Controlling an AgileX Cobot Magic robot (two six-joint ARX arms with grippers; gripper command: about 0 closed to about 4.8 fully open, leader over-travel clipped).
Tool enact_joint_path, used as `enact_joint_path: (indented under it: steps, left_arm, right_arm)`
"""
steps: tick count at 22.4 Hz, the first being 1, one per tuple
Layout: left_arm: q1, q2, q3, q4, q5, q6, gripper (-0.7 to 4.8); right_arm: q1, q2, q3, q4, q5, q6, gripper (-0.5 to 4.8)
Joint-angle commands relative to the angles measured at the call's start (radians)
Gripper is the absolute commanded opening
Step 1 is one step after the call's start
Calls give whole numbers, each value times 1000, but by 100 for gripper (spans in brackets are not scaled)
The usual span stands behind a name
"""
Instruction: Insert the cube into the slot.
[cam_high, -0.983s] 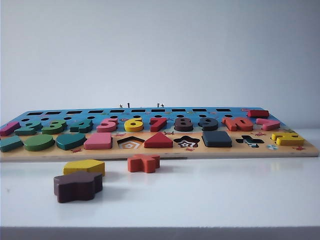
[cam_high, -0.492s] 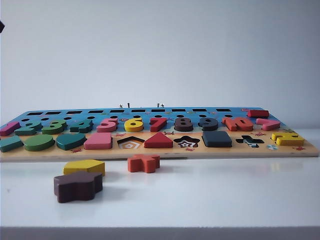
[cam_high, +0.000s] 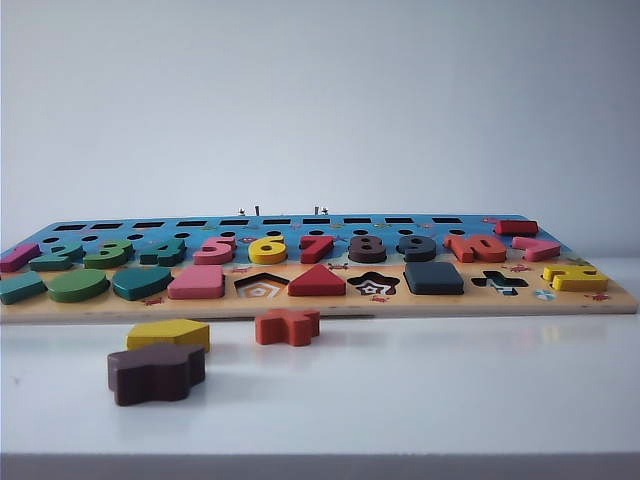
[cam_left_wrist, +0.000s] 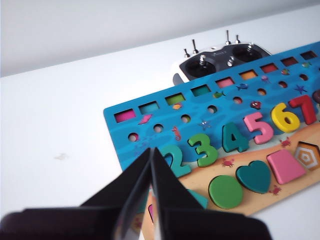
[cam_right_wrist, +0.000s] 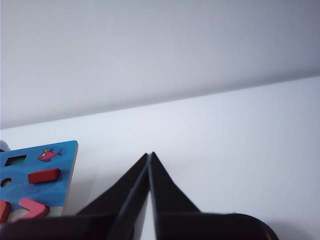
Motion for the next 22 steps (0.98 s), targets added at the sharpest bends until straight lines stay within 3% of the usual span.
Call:
enact_joint_path:
  steps: [1, 13, 22]
  left_arm:
    - [31, -69, -59, 66, -27, -44, 17]
    - [43, -221, -254, 122, -155, -61, 17]
    - [43, -222, -278, 147, -160, -68, 17]
  right_arm:
    - [-2, -2, -5, -19, 4, 3, -4]
    - [-1, -2, -5, -34, 43, 3, -3]
    - [-1, -2, -5, -34, 45, 3, -3]
